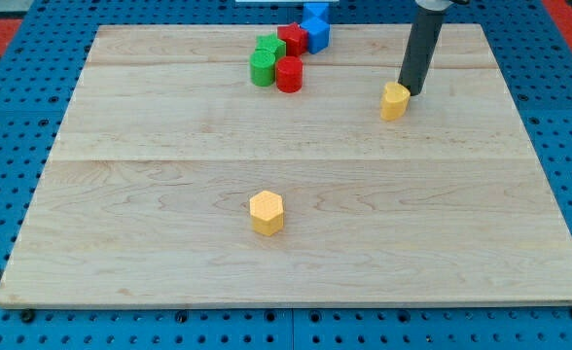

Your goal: Push the heart slightly up

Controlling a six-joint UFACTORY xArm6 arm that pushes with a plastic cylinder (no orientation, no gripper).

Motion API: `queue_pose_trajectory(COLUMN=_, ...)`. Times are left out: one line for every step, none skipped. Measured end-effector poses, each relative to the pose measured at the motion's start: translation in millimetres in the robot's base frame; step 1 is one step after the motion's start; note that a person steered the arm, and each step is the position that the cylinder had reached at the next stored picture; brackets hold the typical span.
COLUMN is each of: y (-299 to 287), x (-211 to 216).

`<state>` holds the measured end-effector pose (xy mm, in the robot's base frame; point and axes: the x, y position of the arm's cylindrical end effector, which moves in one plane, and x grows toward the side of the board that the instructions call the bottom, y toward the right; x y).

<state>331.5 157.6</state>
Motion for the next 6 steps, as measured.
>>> queue_pose_trajectory(y=-25.2, x=-7.3)
queue_pose_trajectory(y=7.4, x=-2.6)
queue_pose_trajectory(y=-1.1, x=58.4)
queue_pose_trajectory(y=-73.7, x=64.0)
queue_pose_trajectory(y=-15.2, x=10.8)
queue_pose_trajectory(y=39.3, x=-42.6)
